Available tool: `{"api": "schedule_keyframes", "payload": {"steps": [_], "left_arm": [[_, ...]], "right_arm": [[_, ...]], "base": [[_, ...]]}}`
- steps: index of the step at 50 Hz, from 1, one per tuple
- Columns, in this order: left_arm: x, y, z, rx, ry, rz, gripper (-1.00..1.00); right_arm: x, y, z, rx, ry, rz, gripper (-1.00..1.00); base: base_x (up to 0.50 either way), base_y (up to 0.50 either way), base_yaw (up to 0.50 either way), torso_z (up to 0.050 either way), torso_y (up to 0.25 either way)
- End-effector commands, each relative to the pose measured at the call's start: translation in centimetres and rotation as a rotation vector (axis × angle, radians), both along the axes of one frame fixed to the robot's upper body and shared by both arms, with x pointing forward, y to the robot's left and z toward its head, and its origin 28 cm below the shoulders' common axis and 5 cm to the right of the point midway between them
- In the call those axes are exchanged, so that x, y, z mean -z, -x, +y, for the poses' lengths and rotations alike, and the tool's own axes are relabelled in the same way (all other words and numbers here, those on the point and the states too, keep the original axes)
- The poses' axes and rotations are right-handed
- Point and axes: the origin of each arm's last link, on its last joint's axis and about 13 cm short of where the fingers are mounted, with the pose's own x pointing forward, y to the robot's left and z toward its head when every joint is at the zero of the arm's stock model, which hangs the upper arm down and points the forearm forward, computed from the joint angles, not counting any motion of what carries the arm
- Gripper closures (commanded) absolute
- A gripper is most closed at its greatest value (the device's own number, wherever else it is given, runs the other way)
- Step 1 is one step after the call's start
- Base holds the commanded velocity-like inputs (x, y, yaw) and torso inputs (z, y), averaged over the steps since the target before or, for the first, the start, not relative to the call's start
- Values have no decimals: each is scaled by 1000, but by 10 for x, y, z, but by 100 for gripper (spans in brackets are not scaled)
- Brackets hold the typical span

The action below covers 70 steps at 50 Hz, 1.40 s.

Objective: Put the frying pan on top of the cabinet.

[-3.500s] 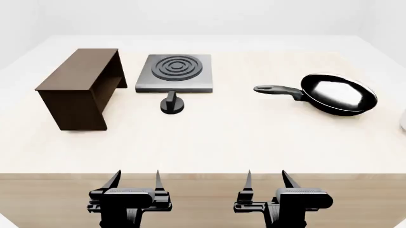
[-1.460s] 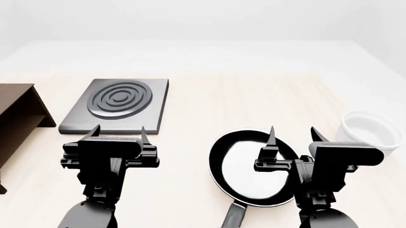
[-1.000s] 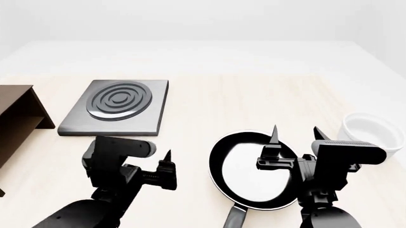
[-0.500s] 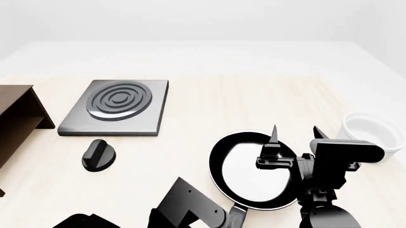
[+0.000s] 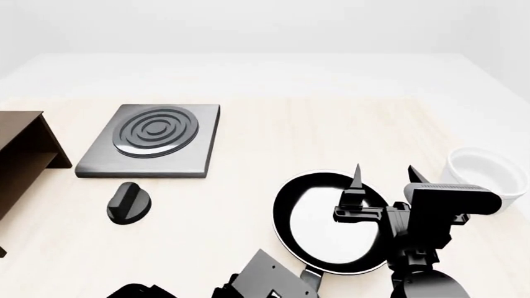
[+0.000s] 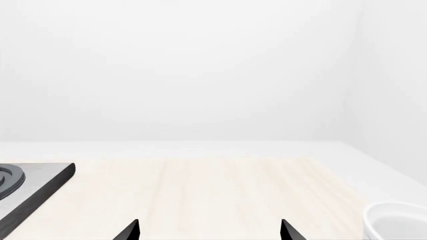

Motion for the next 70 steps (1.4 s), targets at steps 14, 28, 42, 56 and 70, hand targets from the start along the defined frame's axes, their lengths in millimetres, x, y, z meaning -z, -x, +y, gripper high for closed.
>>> {"api": "schedule_keyframes", "payload": {"steps": [14, 28, 42, 56, 70], "left_arm": [[40, -29, -14, -62, -88, 148, -100], [49, -33, -12, -54, -90, 174, 100], [16, -39, 5, -209, -67, 23, 100], [-39, -50, 76, -570, 11, -201, 100], [-102, -76, 127, -820, -1, -402, 100]], "right_arm": [[3, 3, 1, -11, -17, -3, -100], [5, 4, 5, -33, -22, -1, -100], [5, 5, 3, -30, -23, -2, -100], [3, 6, 0, -14, -28, -9, -100], [6, 6, 0, -13, -35, -8, -100]], "base": [[0, 0, 0, 0, 0], [0, 0, 0, 0, 0], [0, 0, 0, 0, 0], [0, 0, 0, 0, 1], [0, 0, 0, 0, 2]]}}
